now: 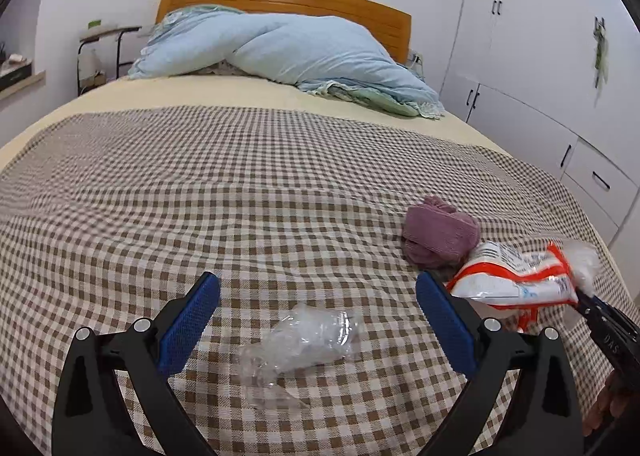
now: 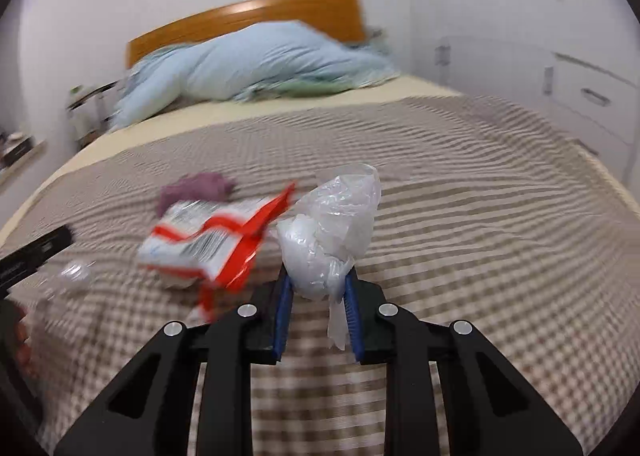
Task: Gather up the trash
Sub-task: 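Close the right tool on the clear plastic bag and lift it, then close the left tool on the crumpled clear plastic wrapper and lift it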
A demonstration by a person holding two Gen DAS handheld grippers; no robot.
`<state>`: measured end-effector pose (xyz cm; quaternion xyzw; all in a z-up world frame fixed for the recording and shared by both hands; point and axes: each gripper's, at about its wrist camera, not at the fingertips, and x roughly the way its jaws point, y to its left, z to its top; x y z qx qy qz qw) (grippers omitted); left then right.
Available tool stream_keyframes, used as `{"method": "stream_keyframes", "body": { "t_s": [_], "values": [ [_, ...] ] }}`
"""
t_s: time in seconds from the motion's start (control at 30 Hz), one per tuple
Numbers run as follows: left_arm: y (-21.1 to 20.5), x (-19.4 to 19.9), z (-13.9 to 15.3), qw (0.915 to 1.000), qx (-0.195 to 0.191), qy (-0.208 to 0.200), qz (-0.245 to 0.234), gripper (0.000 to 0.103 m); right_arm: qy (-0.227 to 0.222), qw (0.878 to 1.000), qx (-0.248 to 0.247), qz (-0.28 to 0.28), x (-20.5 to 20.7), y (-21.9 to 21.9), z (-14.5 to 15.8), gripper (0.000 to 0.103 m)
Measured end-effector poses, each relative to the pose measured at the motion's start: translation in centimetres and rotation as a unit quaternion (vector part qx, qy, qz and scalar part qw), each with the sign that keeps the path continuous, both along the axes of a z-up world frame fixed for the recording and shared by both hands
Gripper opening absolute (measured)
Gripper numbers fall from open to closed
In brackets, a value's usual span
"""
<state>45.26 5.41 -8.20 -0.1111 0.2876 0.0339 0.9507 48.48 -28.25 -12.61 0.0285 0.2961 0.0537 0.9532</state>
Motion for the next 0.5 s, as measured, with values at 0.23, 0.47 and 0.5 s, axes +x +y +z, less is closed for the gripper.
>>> {"method": "stream_keyframes", "body": {
  "t_s": [0.23, 0.47, 0.5],
  "values": [
    [2.0, 0.7, -0.9, 0.9986, -0.039, 0.027, 0.025, 0.095, 0.009, 0.999, 0.021, -0.022, 0.8, -1.5, -0.3, 0.024],
    [1.4, 2.2, -2.2, 0.9972, -0.027, 0.069, 0.010, 0.095, 0.001, 1.000, 0.008, -0.011, 0.1, -1.0, -0.2, 0.024],
    [1.0, 2.3, -2.3, 0.9972, -0.019, 0.073, 0.005, 0.095, 0.001, 1.000, 0.006, -0.010, 0.2, -0.8, -0.2, 0.024]
  ]
}}
